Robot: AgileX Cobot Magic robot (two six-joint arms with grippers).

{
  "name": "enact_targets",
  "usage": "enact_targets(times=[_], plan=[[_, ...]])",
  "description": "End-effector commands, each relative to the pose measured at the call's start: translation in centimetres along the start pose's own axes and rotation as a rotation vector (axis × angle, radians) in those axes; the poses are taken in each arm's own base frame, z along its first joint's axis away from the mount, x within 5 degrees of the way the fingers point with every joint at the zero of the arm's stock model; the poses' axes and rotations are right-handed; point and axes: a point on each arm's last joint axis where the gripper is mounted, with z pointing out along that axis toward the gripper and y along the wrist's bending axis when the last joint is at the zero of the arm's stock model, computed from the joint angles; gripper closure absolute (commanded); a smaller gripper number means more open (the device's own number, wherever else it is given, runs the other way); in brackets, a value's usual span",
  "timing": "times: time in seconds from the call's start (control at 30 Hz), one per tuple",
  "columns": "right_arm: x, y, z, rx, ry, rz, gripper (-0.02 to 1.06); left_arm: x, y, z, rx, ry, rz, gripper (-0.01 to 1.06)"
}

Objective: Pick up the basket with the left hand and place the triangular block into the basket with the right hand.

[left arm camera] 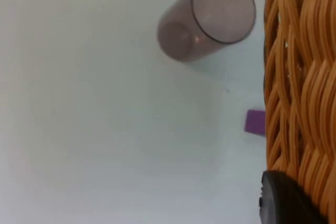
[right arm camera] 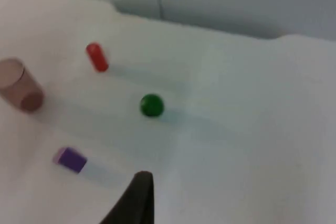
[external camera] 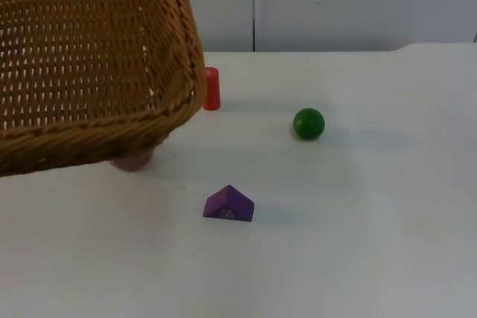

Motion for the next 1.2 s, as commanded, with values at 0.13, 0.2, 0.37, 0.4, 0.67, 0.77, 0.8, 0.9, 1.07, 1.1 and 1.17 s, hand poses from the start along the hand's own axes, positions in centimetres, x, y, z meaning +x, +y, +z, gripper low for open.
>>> enact_targets(times=[0.13,0.2,0.37,0.4,0.67,0.77,0.8,0.9,1.07,1.1,1.17], plan=[[1.5,0.1,5.2,-0.169,0.137,-0.076,0.0,0.2,-0.9,-0.3,0.08,0.011,-0.011,1.05],[2.6,0.7,7.5,-0.231,0.187,-0.139,0.0,0.3,-0.9,-0.3,0.08,0.013,-0.011,1.05],[4.5,4.0,12.5,-0.322,0.276,-0.302,0.0,0.6,-0.9,-0.3,0.088,0.044,-0.01,1.05],[4.5,4.0,12.5,-0.322,0.276,-0.302,0.0,0.6,-0.9,-0.3,0.088,0.044,-0.01,1.05],[5.6,11.5,22.3,-0.445,0.347,-0.597,0.0,0.8,-1.0,-0.3,0.096,0.071,-0.01,1.05],[5.2,12.4,24.8,-0.468,0.362,-0.646,0.0,0.8,-1.0,-0.3,0.095,0.067,-0.01,1.05],[5.3,12.7,26.1,-0.489,0.378,-0.671,0.0,0.7,-1.0,-0.3,0.094,0.065,-0.01,1.05],[5.1,13.3,28.4,-0.522,0.388,-0.72,0.0,0.7,-1.0,-0.3,0.093,0.061,-0.01,1.05],[5.5,14.0,32.6,-0.56,0.415,-0.796,0.0,0.6,-1.0,-0.3,0.092,0.055,-0.011,1.05],[6.0,14.1,33.5,-0.565,0.427,-0.804,0.0,0.6,-1.0,-0.3,0.092,0.055,-0.011,1.05],[6.6,14.6,34.7,-0.583,0.44,-0.829,0.0,0.6,-1.0,-0.3,0.092,0.055,-0.011,1.05]])
